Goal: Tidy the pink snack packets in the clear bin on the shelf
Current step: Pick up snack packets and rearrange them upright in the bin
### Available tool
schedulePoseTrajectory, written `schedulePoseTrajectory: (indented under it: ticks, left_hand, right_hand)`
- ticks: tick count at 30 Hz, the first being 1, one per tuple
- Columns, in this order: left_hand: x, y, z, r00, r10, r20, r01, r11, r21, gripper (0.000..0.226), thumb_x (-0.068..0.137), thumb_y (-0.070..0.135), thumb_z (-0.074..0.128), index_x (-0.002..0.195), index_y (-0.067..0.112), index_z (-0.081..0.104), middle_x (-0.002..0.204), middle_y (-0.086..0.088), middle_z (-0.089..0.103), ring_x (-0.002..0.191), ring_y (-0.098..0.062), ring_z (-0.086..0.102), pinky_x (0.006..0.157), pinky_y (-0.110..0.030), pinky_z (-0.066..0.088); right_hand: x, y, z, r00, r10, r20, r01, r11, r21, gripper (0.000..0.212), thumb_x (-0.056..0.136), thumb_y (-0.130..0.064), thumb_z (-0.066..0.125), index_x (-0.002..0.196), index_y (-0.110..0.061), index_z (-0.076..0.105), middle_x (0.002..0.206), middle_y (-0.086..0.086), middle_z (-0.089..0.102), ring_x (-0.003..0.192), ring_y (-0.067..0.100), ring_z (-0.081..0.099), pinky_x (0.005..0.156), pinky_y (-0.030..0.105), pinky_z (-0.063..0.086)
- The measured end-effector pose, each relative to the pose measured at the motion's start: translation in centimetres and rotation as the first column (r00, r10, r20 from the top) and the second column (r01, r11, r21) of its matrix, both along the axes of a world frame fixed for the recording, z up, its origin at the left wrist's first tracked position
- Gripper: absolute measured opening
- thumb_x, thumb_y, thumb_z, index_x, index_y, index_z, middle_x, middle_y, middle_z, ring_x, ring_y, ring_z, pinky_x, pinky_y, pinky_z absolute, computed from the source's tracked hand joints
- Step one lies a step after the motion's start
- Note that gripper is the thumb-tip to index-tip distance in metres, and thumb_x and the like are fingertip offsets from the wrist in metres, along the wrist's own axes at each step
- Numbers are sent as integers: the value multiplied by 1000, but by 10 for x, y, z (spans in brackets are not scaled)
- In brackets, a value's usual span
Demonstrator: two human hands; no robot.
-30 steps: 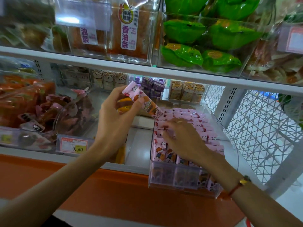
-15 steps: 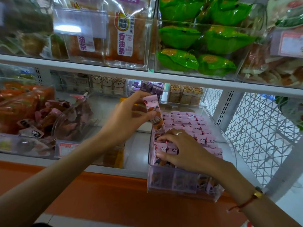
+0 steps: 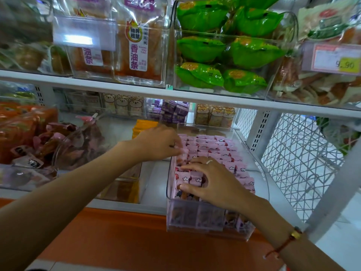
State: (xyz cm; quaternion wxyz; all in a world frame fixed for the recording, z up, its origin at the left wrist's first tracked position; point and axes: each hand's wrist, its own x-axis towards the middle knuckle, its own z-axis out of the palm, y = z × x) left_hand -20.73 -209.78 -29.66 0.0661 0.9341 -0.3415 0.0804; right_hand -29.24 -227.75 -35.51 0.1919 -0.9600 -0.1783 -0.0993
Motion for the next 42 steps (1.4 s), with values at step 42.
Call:
schedulePoseTrajectory:
  ticks: [42]
  left_hand:
    - [-85, 0, -12, 979, -203, -33, 4, 178, -984, 21, 90, 16, 62, 109, 24, 60, 107, 12, 67, 98, -1, 65, 80, -15, 52]
  right_hand:
    - [-20, 23, 32, 997, 37, 68, -73, 713, 698, 33, 88, -43, 53, 119, -31, 54, 113, -9, 64, 101, 3, 62, 84, 16, 50]
